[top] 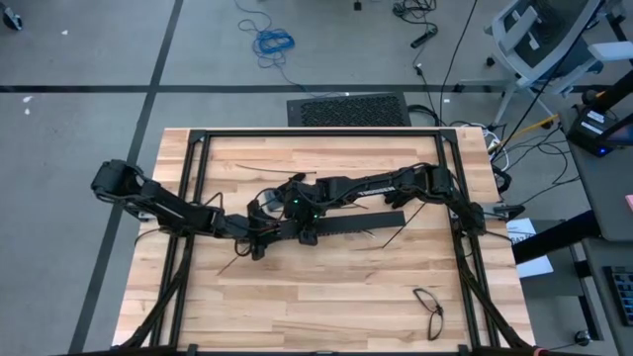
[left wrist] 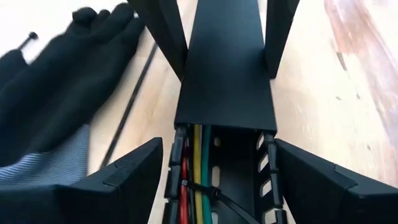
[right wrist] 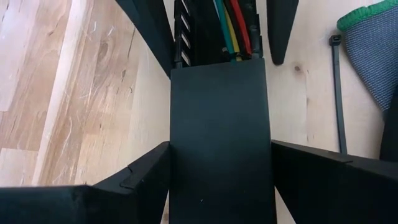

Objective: Ziptie cables
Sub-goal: Close the cable duct

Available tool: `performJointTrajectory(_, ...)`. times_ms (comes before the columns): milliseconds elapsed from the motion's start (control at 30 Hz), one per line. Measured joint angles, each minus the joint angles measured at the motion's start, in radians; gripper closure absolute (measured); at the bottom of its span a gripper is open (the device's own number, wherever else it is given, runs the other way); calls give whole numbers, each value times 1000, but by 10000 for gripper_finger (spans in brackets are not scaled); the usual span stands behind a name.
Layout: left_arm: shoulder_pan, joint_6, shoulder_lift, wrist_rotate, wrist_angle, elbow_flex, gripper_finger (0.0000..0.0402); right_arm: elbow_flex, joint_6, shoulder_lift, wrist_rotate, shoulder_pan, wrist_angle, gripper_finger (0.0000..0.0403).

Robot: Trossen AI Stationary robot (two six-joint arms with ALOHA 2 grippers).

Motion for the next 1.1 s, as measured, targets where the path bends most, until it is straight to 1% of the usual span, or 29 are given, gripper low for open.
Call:
performJointTrajectory(100,1,-5,60,20,48,0,112,0,0,0,0,-1,0,163)
performJointTrajectory(200,0,-8,84,22,49,0,112,0,0,0,0,-1,0,163)
performJointTrajectory(400,0,-6,34,21,46,2,112,0,0,0,0,-1,0,163)
performJointTrajectory(533,0,-6,12,0,37,2,112,0,0,0,-1,-1,0,163)
performJointTrajectory(833,-1,-4,11,6,-14,2,112,0,0,0,-2,-1,0,163)
performJointTrajectory(1100,-1,1,11,12,-16,2,112,0,0,0,-2,-1,0,163)
